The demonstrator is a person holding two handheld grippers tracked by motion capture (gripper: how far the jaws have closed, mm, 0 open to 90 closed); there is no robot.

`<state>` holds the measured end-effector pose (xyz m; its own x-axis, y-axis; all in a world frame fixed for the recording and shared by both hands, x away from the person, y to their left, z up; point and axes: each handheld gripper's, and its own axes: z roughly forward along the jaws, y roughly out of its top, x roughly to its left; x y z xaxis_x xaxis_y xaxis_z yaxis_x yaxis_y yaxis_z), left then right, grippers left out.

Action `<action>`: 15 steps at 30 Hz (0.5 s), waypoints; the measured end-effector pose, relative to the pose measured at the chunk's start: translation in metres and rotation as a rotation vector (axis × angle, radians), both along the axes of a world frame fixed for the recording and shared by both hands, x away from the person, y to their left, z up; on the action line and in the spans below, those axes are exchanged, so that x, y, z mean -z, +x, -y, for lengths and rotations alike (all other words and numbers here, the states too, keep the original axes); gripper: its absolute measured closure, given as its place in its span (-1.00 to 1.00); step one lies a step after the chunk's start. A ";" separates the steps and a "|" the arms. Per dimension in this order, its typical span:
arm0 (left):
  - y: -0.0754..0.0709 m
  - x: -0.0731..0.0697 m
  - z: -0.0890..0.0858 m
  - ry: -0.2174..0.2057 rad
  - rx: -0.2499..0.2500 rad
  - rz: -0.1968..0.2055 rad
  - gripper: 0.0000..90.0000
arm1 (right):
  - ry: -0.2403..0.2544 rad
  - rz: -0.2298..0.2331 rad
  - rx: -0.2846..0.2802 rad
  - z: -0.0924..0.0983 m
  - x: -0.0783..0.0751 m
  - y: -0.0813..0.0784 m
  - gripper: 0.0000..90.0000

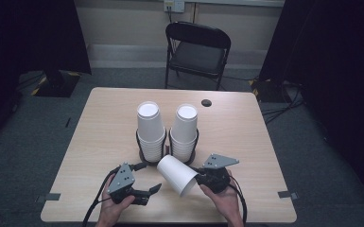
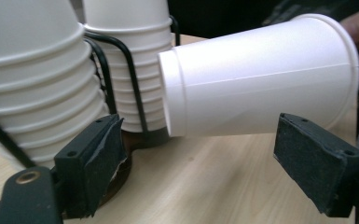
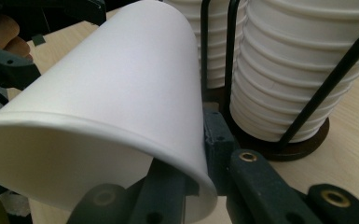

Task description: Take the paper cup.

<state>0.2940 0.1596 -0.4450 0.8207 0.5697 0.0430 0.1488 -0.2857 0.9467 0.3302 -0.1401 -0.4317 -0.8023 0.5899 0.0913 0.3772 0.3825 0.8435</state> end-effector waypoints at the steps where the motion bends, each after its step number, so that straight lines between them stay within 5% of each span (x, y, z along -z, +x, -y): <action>1: 0.000 0.001 0.002 0.012 0.008 0.008 -0.66 | -0.017 -0.004 -0.010 0.000 -0.001 0.001 0.93; 9: 0.006 -0.002 0.021 0.143 0.083 0.099 -0.65 | -0.101 -0.055 -0.077 -0.010 -0.004 0.009 0.93; 15: 0.005 0.002 0.027 0.192 0.135 0.112 -0.66 | -0.152 -0.084 -0.110 -0.011 -0.006 0.015 0.93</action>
